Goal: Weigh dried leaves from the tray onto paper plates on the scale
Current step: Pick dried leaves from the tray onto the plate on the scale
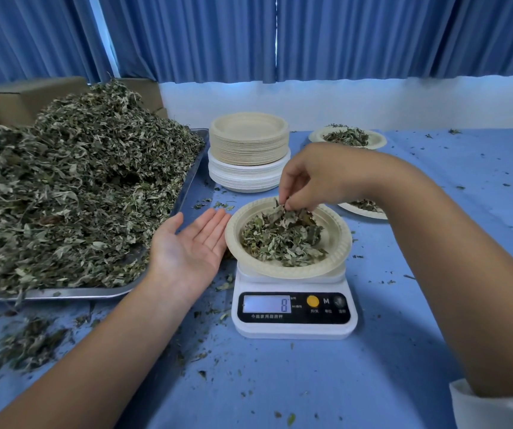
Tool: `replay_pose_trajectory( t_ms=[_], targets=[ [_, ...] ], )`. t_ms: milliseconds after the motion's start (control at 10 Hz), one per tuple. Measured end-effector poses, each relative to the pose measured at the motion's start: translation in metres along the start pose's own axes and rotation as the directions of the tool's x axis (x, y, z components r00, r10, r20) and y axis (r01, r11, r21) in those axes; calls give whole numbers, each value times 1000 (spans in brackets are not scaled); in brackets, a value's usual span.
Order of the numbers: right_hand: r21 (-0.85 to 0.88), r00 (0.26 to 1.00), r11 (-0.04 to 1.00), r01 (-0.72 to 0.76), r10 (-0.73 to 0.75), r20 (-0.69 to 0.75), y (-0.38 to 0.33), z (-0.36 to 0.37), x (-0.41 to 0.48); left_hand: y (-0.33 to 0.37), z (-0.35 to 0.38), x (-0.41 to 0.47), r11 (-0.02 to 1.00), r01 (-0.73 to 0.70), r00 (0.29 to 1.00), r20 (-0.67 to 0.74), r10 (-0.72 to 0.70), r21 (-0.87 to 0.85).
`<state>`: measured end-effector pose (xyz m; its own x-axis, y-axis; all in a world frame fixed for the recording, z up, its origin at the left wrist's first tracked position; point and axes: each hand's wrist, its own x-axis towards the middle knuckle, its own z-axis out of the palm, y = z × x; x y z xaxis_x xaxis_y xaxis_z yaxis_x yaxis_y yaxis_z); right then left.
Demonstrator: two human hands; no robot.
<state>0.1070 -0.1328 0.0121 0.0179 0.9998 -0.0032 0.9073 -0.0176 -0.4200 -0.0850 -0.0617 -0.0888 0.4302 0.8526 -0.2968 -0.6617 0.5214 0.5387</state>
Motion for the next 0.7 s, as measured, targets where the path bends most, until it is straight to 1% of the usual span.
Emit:
replay_pose_trajectory(
  t_ms=[200, 300, 500, 700],
  targets=[
    [65, 989, 997, 38, -28, -147, 1, -11, -5, 0, 0, 0, 1000, 3, 1000, 4, -3, -6],
    [83, 986, 996, 31, -17, -167, 0, -12, -7, 0, 0, -1, 1000, 1, 1000, 3, -1, -3],
    [67, 987, 997, 25, -14, -159, 0, -10, -6, 0, 0, 0, 1000, 0, 1000, 0, 0, 2],
    [105, 984, 994, 36, -17, -179, 0, -10, -6, 0, -1, 0, 1000, 0, 1000, 5, 0, 4]
  ],
)
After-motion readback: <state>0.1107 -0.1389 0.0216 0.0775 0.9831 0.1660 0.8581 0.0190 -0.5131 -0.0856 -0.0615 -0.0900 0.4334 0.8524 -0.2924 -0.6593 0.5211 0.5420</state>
